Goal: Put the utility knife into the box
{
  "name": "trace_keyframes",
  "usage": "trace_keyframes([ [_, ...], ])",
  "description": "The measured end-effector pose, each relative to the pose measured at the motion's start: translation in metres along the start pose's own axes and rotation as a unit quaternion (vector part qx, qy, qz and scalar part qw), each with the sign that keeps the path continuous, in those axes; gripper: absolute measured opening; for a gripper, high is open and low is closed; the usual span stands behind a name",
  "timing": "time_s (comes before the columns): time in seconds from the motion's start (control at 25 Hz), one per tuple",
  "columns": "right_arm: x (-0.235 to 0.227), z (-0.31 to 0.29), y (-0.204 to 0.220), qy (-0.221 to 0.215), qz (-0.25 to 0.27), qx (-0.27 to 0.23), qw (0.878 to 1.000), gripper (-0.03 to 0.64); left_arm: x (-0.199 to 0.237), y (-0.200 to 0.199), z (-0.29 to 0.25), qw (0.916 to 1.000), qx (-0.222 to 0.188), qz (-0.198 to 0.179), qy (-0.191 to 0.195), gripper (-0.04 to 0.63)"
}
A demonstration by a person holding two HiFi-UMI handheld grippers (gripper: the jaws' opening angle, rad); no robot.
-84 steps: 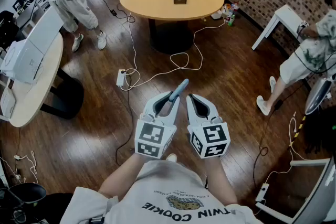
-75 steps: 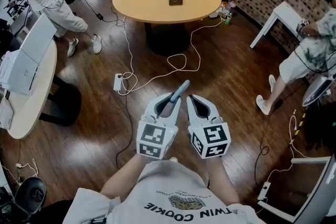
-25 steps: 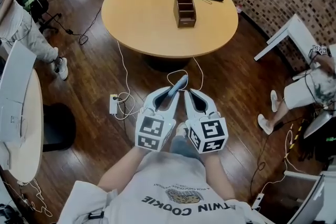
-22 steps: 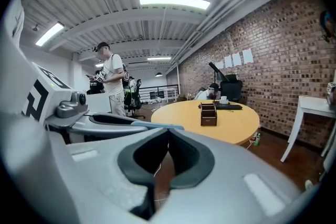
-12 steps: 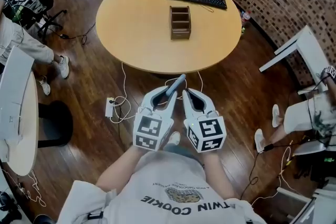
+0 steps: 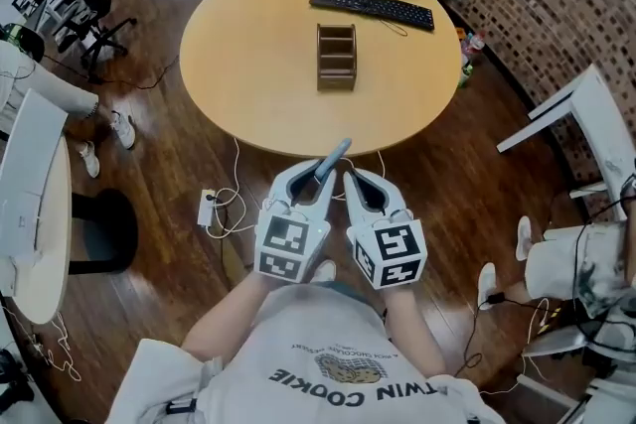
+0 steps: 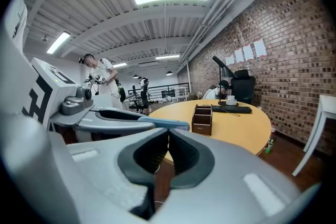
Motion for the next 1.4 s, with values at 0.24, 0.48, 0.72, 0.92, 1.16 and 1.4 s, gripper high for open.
trace_keyframes([
  [0.24, -0.018, -0.021, -0.004, -0.007, 0.001, 0.001, 1.000, 0.002, 0.011, -0.004, -0.021, 1.0000, 0.000, 0.001, -0.010, 0.072],
  [0.48, -0.037, -0.052, -0.009, -0.008, 0.003, 0.008, 1.000, 0.003, 0.033, -0.002, -0.051, 0.9999, 0.006, 0.006, -0.011, 0.072],
  [0.72, -0.058, -0.088, -0.021, -0.001, 0.002, 0.012, 1.000, 0.003, 0.060, -0.008, -0.089, 0.9999, 0.015, 0.002, -0.001, 0.072],
  [0.92, -0.072, -0.116, -0.031, 0.011, -0.004, 0.016, 1.000, 0.003, 0.085, -0.012, -0.117, 0.9995, 0.030, -0.008, 0.011, 0.071],
  [1.16, -0.089, -0.142, -0.037, 0.024, -0.006, 0.025, 0.999, 0.002, 0.110, -0.016, -0.154, 0.9977, 0.048, -0.041, 0.024, 0.072],
  [1.4, -0.098, -0.162, -0.041, 0.036, -0.007, 0.028, 0.999, 0.003, 0.128, -0.017, -0.180, 0.9896, 0.076, -0.117, 0.034, 0.072],
])
Point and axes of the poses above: the fingertips, and each gripper's own axes: z backward along the fingers, x to its left, y out of its underside, the point moved 9 cm from there along z, backward along the fingers, and after that the axes turned 2 degrees about -x, right-handed, at the moved point
